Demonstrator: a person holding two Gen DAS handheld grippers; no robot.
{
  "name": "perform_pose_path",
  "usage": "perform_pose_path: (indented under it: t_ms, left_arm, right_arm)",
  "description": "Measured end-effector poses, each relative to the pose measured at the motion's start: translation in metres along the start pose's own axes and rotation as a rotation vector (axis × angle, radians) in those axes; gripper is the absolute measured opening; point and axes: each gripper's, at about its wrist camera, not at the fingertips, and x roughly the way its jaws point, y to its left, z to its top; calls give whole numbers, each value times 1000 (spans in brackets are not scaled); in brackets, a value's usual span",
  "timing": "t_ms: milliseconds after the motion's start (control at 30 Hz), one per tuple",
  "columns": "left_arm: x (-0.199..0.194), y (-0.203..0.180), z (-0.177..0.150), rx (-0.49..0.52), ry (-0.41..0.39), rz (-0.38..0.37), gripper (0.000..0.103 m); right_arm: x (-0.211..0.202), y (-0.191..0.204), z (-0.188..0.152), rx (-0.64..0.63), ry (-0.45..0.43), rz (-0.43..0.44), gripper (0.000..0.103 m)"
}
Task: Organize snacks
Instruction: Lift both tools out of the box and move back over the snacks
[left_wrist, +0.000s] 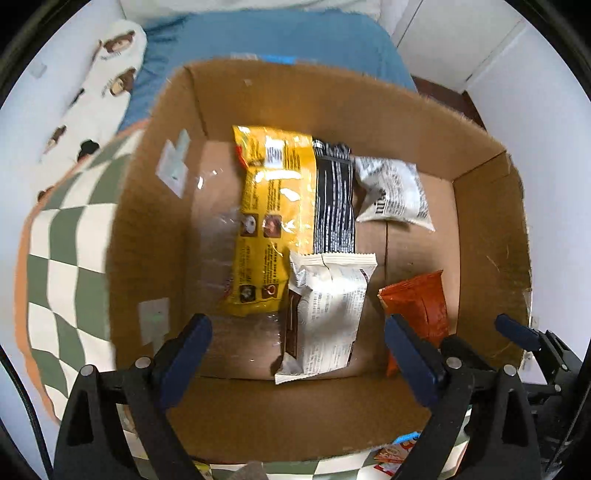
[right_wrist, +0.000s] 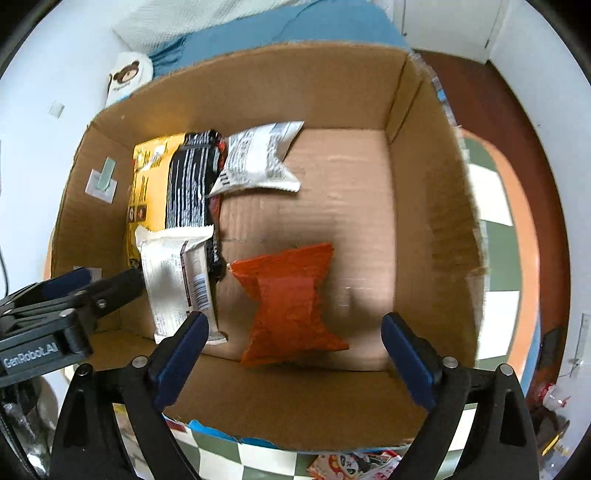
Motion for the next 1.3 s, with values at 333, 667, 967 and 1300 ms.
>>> perform_pose_path:
  t_ms: [333, 667, 967, 1300]
  left_arm:
    - [-55, -3, -33, 10, -175, 10, 96]
    - [-113, -9, -81, 15, -347, 13, 96]
    - [-149, 9, -130, -21, -426, -3, 96]
    - [-77, 88, -196, -160, -238, 122, 96]
  right_arm:
    - [-50, -11, -29, 18, -168, -31, 97]
    - [-133, -5, -78, 2, -366, -29, 97]
    - [-163, -2, -131, 40, -376, 75, 97]
    - [-76, -8, -173, 80, -161, 142, 97]
